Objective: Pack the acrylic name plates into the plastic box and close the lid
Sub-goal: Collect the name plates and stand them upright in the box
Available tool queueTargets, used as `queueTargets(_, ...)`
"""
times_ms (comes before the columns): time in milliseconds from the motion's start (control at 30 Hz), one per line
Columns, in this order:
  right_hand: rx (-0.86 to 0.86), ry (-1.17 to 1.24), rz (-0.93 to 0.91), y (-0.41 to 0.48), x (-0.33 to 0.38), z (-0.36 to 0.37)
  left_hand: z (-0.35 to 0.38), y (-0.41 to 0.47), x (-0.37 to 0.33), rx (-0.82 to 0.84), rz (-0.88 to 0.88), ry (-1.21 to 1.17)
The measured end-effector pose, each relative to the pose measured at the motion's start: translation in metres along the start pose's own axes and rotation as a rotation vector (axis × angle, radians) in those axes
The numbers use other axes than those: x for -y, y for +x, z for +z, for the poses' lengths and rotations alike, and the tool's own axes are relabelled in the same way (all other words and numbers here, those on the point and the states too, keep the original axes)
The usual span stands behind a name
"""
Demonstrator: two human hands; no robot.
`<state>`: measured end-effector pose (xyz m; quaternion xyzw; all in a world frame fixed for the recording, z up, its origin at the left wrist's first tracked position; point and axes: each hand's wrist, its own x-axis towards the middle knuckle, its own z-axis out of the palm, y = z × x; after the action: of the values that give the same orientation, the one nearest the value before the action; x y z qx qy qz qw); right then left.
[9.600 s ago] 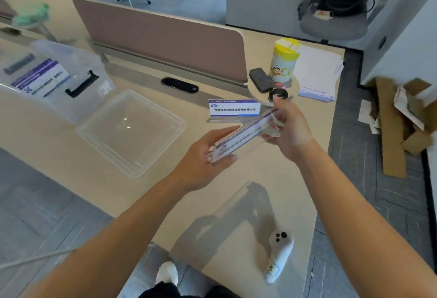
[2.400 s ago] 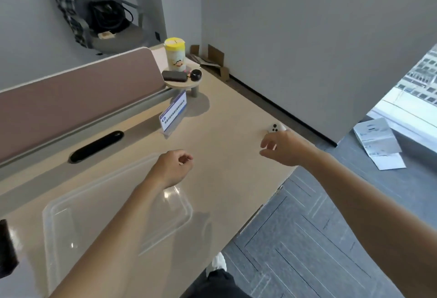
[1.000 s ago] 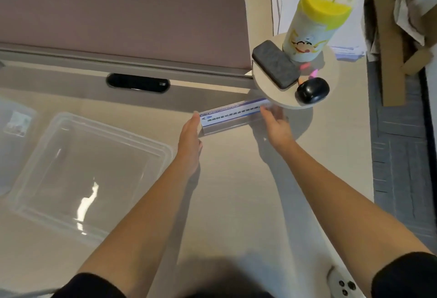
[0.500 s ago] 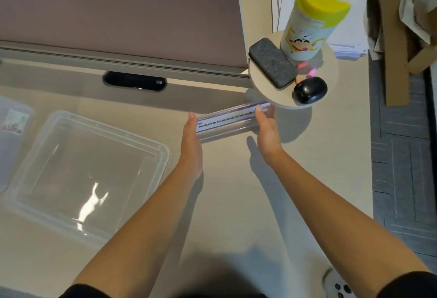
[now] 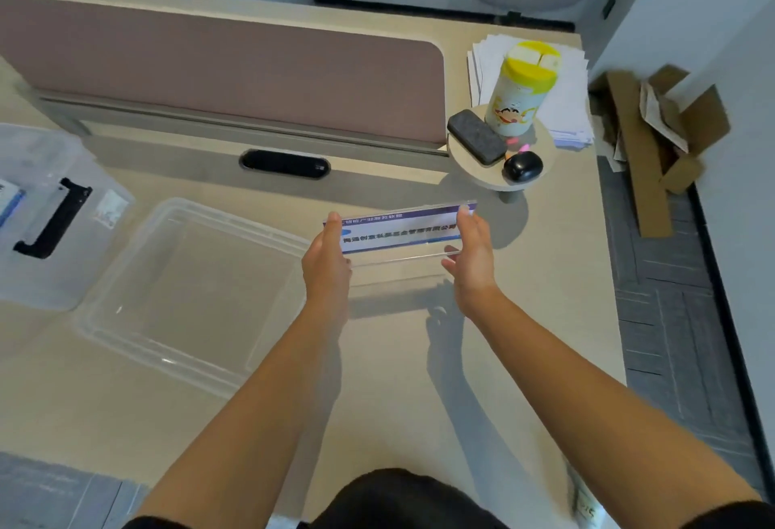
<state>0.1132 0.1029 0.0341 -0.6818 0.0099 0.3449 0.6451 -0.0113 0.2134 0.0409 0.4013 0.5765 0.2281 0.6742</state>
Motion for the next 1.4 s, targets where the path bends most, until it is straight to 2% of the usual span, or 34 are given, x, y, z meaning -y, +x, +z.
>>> queueTargets(333,0.143,0.002,0.051,-0.103,0.004,0.003,-0.080,-0.105,0.020,-0.067,0.049,-0.098)
queueTargets(500,0.188,-0.025,0.037,-0.150,0.018,0.015,-0.118,-0.147,0.030,-0.013,0.054,-0.189)
queueTargets(633,0.253,-0.027,-0.019,-0.174,0.027,0.026,-0.143,-0.166,0.027,-0.028,0.084,-0.113)
queueTargets(867,0.287,-0.095,-0.110,-0.202,0.033,0.059,-0.201,-0.178,0.020,0.082,0.132,0.003)
queueTargets(967,0.326,-0.103,-0.108,-0.219,0.023,0.083,-0.233,-0.175,0.021,0.130,0.170,0.049)
queueTargets(1100,0.342,-0.110,-0.110,-0.245,0.016,0.131,-0.291,-0.164,0.016,0.148,0.181,-0.035)
queueTargets(1300,0.413,-0.256,-0.214,-0.284,0.004,0.229,-0.386,-0.149,-0.006,0.402,0.232,0.122)
queueTargets(1400,0.503,-0.333,-0.300,-0.304,-0.002,0.272,-0.424,-0.141,-0.016,0.422,0.289,0.148)
